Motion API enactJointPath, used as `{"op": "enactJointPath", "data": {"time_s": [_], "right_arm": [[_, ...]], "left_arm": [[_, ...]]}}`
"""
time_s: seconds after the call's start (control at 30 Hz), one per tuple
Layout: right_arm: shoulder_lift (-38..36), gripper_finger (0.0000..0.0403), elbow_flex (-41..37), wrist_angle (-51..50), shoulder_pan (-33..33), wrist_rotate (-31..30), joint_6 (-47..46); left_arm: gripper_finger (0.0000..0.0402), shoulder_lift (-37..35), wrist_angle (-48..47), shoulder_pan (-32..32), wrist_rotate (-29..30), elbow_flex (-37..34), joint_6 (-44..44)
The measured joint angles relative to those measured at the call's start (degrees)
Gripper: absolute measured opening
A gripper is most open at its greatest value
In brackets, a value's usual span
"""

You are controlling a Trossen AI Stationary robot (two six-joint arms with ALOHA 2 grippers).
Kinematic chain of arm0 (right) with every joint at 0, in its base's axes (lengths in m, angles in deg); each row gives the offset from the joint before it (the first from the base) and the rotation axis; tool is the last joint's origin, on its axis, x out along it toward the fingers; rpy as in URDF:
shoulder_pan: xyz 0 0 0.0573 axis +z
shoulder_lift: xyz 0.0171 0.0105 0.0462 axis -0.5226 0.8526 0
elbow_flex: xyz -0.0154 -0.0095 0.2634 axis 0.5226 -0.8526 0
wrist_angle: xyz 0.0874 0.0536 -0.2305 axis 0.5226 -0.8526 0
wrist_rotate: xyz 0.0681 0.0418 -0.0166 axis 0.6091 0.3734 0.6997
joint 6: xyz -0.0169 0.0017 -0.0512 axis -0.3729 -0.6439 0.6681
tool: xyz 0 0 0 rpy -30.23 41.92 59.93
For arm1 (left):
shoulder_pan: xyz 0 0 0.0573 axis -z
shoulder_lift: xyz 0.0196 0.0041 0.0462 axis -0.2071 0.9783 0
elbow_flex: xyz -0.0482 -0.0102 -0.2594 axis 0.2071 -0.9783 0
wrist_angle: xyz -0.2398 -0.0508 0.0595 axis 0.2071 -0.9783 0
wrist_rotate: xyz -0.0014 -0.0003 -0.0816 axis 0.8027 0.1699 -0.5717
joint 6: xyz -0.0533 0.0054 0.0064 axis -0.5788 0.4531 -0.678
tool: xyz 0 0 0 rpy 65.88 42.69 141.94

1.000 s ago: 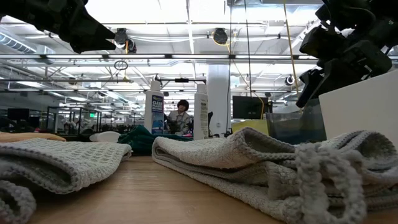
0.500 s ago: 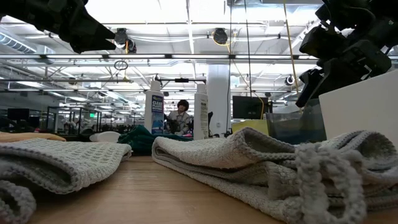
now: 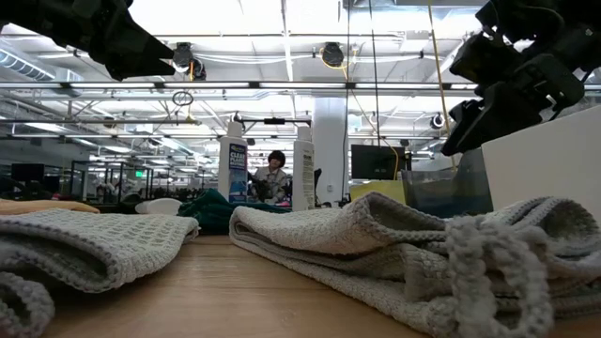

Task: Pick & Place Kitchen Items
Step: Put the blue sponge into the black bin

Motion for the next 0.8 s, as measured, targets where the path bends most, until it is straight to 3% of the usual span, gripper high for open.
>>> {"op": "enactJointPath", "data": {"time_s": [0.43, 0.8], "right_arm": [[0.0, 0.0212, 0.0, 7.3, 0.0, 0.0, 4.0], [0.0, 0.0212, 0.0, 13.6, 0.0, 0.0, 9.1]], "left_arm": [[0.0278, 0.0, 0.1, 0.0, 0.0, 0.0, 0.0], [0.0278, 0.6, 7.5, 0.0, 0.2, 0.0, -1.0]]}}
